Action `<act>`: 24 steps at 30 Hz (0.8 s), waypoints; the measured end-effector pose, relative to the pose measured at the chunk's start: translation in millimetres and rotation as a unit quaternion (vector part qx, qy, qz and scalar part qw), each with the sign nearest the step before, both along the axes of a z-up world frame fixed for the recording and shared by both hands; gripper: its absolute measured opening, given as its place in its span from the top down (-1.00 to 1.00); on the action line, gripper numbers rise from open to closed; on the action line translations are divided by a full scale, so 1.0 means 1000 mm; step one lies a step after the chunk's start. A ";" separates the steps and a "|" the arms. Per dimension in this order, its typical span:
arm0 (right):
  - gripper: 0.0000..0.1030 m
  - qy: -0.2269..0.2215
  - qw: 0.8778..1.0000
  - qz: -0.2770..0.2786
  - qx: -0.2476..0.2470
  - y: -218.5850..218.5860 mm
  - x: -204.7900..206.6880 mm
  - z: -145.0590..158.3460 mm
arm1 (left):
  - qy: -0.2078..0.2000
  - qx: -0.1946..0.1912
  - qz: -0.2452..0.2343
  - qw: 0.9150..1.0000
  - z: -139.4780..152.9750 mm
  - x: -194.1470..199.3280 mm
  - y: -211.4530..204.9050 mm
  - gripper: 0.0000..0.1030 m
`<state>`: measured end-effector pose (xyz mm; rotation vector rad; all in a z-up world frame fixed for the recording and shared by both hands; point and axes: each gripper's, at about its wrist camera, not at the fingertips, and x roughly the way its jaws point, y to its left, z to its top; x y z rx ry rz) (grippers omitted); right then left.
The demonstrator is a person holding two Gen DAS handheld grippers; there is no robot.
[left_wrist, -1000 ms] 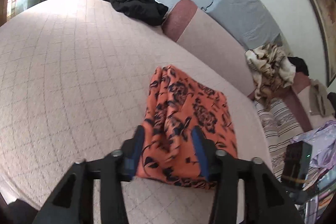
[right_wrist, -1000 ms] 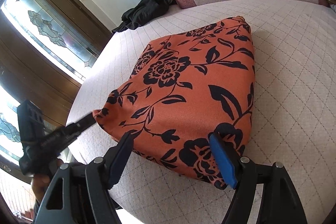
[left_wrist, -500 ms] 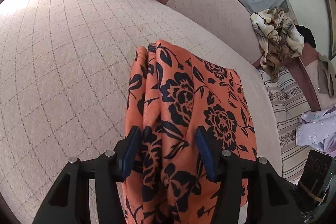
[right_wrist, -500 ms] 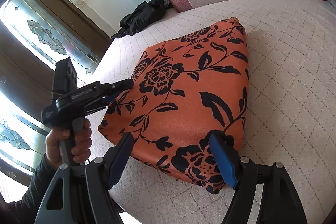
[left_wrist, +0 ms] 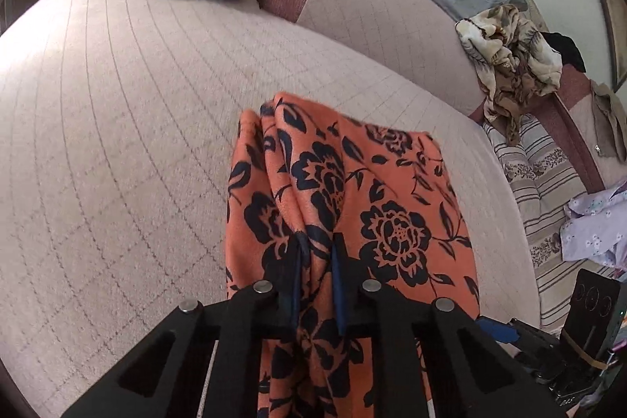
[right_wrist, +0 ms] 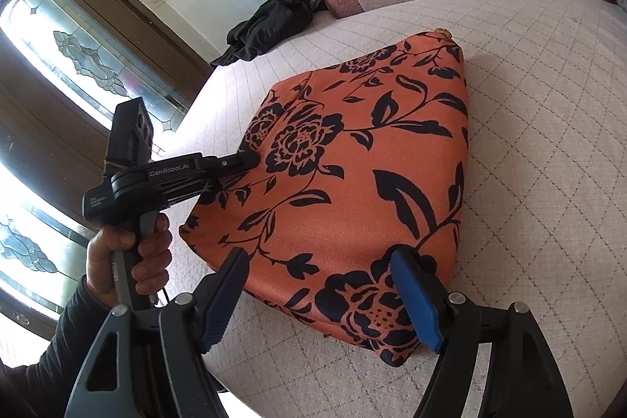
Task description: Fold small clothes
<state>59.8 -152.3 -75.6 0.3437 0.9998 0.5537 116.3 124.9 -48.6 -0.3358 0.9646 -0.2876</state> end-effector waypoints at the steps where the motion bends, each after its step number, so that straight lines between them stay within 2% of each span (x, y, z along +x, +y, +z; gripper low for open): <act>1: -0.51 0.000 1.000 0.000 0.000 0.000 0.000 0.000 | -0.032 0.023 -0.002 0.999 0.013 -0.009 -0.006 0.74; 3: -0.51 0.000 1.000 0.000 -0.002 0.000 -0.001 0.001 | -0.075 0.060 -0.003 0.995 0.028 -0.026 -0.015 0.74; 4: -0.51 -0.001 1.000 0.000 -0.002 -0.001 -0.001 0.002 | -0.081 0.072 -0.001 0.994 0.028 -0.030 -0.017 0.74; 6: -0.51 -0.003 1.000 0.001 -0.004 -0.001 -0.002 0.003 | -0.058 0.088 0.002 0.994 0.009 -0.028 -0.015 0.74; 8: -0.51 0.000 1.000 0.002 -0.005 -0.001 0.000 0.003 | -0.006 0.072 0.015 0.997 -0.022 -0.018 -0.002 0.73; 10: -0.51 0.000 1.000 0.008 -0.008 0.001 0.001 0.004 | 0.021 0.039 0.026 0.999 -0.040 -0.012 0.011 0.71; 12: -0.51 -0.004 1.000 0.014 -0.012 0.003 -0.001 0.007 | 0.024 0.018 0.031 0.999 -0.035 -0.009 0.016 0.71; 16: -0.51 -0.004 1.000 0.010 -0.015 0.002 -0.001 0.011 | 0.026 0.023 0.026 0.999 -0.036 -0.008 0.019 0.70; 20: -0.51 -0.006 1.000 0.011 0.007 0.003 0.001 0.017 | 0.031 0.023 0.028 0.999 -0.038 -0.007 0.023 0.64; 22: -0.53 0.012 0.999 0.023 0.033 0.008 0.007 0.011 | 0.032 0.026 0.031 0.999 -0.037 -0.010 0.021 0.56; 24: -0.54 0.043 0.998 0.025 0.040 0.015 0.014 -0.006 | 0.025 0.042 0.048 0.998 -0.027 -0.013 0.022 0.32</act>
